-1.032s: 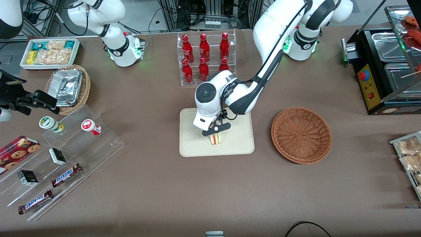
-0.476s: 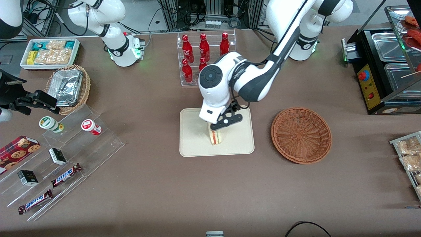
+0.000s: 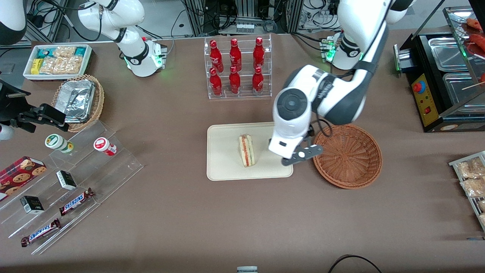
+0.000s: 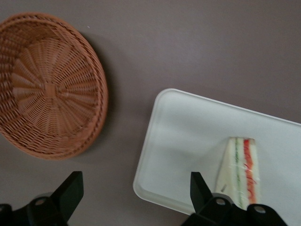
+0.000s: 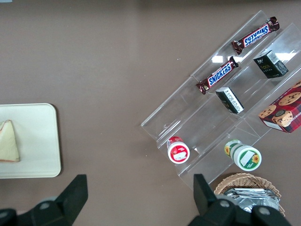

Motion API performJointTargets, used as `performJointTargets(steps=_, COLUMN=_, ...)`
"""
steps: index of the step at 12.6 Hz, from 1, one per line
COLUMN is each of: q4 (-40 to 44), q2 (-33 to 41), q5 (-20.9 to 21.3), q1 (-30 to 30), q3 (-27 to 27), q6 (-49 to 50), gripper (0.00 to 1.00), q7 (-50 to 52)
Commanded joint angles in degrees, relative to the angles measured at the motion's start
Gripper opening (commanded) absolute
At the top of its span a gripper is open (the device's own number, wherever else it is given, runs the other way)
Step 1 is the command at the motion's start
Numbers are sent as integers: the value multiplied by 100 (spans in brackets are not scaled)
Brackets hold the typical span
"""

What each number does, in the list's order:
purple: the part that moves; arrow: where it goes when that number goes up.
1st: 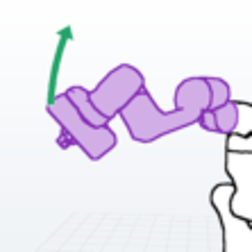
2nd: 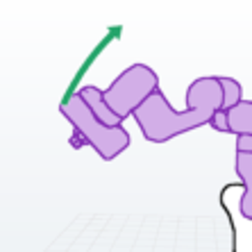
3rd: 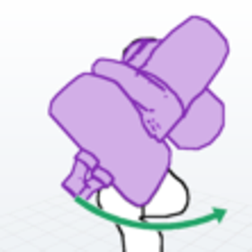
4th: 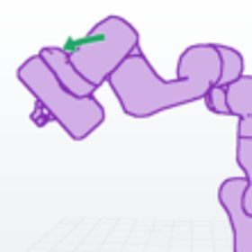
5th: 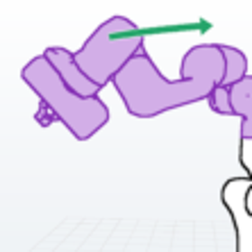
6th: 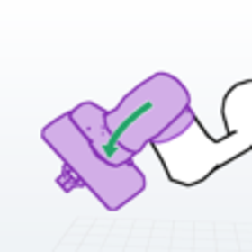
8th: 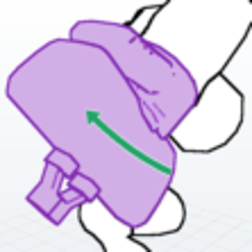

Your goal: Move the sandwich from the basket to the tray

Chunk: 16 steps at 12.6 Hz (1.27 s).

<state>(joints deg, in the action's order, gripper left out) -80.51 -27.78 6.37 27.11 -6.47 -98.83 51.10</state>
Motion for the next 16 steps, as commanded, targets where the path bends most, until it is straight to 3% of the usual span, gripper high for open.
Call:
performJointTargets(steps=1, q4=-657, q2=614, q5=-311, q1=-494, q3=-57, q6=40, gripper=100, q7=-861)
performJointTargets(steps=7, q4=-1187, q2=1398, q5=-610, q1=-1523, q3=-57, q6=574, gripper=100, q7=-2497)
performJointTargets(steps=16, q4=-1538, q2=2663, q5=-602, q1=-2429, q3=-83, q6=1603, gripper=100, q7=-4072)
